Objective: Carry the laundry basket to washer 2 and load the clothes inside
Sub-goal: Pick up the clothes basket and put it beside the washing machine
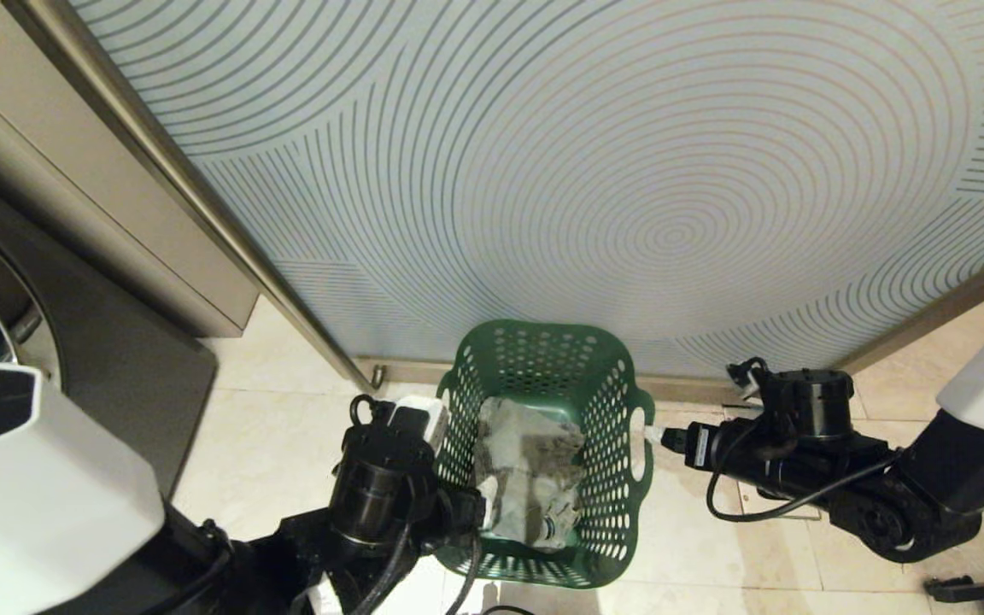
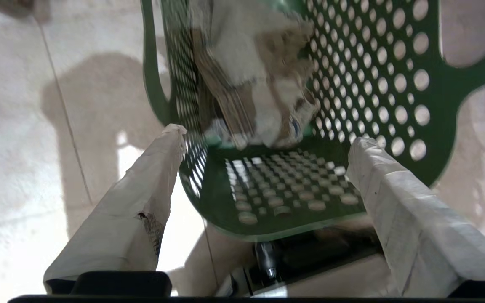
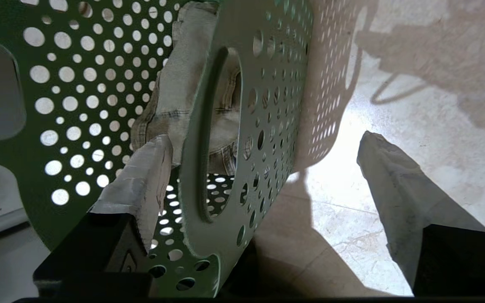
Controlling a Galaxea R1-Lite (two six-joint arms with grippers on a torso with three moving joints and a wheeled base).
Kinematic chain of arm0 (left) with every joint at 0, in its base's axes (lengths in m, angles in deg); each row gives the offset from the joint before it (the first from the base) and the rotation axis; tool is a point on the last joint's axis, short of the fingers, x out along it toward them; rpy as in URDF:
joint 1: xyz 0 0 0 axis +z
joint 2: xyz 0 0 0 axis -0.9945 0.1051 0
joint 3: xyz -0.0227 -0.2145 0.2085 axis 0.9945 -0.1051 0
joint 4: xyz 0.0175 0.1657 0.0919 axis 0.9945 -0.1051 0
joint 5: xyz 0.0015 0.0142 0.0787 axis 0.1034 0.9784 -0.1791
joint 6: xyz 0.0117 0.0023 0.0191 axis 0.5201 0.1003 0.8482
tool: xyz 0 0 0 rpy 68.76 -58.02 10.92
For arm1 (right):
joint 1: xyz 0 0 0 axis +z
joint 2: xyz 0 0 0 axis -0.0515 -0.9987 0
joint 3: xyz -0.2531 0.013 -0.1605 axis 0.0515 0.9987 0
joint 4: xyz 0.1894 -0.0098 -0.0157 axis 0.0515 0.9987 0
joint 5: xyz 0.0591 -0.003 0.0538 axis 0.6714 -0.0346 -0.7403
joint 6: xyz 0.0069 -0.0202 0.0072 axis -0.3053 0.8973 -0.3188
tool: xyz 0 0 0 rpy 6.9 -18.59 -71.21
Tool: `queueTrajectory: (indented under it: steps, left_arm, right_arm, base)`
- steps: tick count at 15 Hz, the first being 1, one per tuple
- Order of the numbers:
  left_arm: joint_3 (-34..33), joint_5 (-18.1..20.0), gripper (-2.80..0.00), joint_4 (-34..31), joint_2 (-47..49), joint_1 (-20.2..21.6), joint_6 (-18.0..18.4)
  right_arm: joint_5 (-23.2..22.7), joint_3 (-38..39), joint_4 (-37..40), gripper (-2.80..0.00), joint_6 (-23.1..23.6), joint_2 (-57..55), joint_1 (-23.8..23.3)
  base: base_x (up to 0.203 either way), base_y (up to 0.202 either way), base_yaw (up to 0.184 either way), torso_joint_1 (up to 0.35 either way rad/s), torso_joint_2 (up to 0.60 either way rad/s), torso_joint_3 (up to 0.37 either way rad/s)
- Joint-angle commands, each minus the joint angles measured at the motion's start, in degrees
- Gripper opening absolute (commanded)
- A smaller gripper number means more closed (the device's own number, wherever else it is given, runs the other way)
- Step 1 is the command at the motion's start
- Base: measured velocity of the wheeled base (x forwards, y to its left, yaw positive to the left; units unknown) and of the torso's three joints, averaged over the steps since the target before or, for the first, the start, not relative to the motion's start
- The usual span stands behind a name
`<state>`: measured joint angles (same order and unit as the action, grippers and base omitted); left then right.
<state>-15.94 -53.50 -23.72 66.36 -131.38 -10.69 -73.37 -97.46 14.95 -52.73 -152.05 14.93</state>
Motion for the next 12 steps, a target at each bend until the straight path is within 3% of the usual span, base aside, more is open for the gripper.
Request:
queueTrajectory:
  steps: [1, 5, 9, 12]
  left_arm:
    - [1.81, -0.93, 0.00, 0.27, 1.15, 0.04, 1.00]
    - [3.37, -1.03, 0.00, 0.75, 3.26, 4.20, 3.24]
    - [7.27, -0.87, 0.00, 5.51, 9.13, 9.13, 8.81]
    - [9.17, -0.71, 0.00, 9.48, 15.35, 10.75, 10.12]
  right_arm:
    - [-0.10, -0.79, 0.27, 0.00, -0.10, -0.63, 0.26]
    - [-0.10, -4.45, 7.77, 0.00, -0.01, -0.08, 1.28]
    - [-0.01, -5.69, 9.07, 0.00, 0.16, -0.01, 2.12]
    - [-0.09, -6.84, 9.14, 0.00, 0.16, -0.64, 3.41]
  base:
    - [0.000, 0.000, 0.000, 0.000, 0.00, 0.000]
    - [0.000, 0.000, 0.000, 0.000, 0.00, 0.000]
    - [0.000, 0.000, 0.000, 0.000, 0.00, 0.000]
    - [0.000, 0.000, 0.000, 0.000, 0.00, 0.000]
